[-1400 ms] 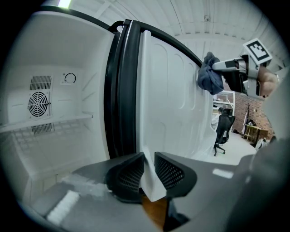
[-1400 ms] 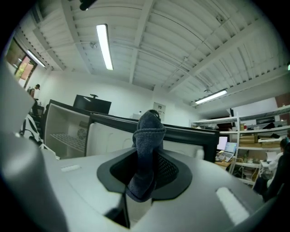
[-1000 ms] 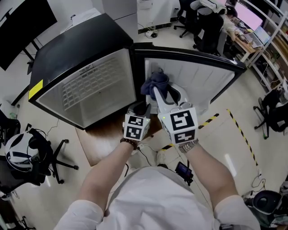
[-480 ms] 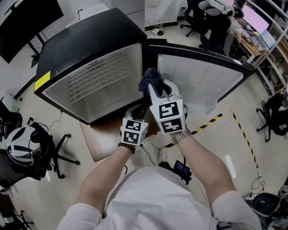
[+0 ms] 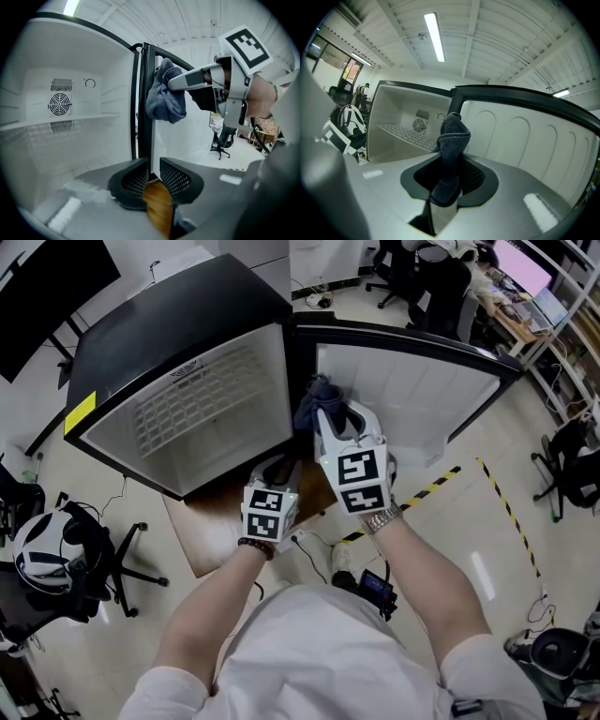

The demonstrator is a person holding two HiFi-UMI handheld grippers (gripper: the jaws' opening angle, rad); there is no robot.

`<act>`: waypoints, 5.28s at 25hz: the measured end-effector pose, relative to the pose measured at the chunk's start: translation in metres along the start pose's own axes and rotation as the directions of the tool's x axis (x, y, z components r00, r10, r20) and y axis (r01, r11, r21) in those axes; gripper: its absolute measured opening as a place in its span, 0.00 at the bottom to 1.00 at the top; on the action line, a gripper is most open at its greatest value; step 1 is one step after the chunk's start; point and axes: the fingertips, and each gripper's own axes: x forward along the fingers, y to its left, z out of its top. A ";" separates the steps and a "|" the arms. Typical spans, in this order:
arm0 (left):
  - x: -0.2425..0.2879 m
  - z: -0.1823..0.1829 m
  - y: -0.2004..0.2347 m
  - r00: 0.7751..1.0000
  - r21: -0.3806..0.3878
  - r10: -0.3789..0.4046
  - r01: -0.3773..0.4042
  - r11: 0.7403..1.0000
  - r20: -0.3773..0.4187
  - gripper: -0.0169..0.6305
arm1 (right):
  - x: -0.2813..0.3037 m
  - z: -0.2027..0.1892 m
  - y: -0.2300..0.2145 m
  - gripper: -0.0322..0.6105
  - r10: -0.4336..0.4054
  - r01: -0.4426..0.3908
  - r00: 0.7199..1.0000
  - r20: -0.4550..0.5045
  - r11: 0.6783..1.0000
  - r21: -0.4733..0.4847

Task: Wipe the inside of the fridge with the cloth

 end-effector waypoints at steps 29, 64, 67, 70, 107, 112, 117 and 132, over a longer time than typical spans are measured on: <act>0.016 0.001 -0.017 1.000 0.011 -0.028 0.028 1.000 -0.005 0.14 | -0.077 -0.073 -0.165 0.20 -0.314 0.320 0.942 -0.120 0.947 0.037; -0.019 -0.019 0.001 0.999 -0.020 0.040 -0.040 0.999 -0.012 0.14 | -0.055 -0.070 -0.048 0.20 -0.094 0.101 0.992 -0.086 0.992 0.070; -0.032 -0.025 0.011 0.998 -0.026 0.057 -0.058 0.998 -0.016 0.14 | -0.035 -0.064 -0.010 0.20 -0.027 0.032 0.996 -0.081 0.998 0.057; -0.045 -0.031 0.023 0.997 -0.033 0.080 -0.080 0.996 -0.019 0.14 | -0.015 -0.063 0.020 0.20 0.025 -0.021 0.996 -0.087 0.999 0.050; -0.070 -0.034 0.037 0.991 -0.019 0.131 -0.131 0.991 -0.036 0.14 | 0.008 -0.118 -0.040 0.20 -0.097 0.107 0.976 -0.196 0.993 0.042; -0.058 -0.028 0.020 0.991 -0.025 0.129 -0.130 0.991 -0.033 0.14 | -0.007 -0.129 -0.067 0.20 -0.117 0.128 0.971 -0.209 0.991 0.042; -0.047 -0.024 0.002 0.992 -0.026 0.120 -0.121 0.992 -0.033 0.14 | -0.023 -0.138 -0.091 0.20 -0.140 0.152 0.966 -0.219 0.988 0.037; -0.023 -0.011 -0.034 0.996 -0.023 0.085 -0.085 0.996 -0.015 0.14 | -0.074 -0.165 -0.165 0.20 -0.258 0.274 0.928 -0.269 0.961 0.023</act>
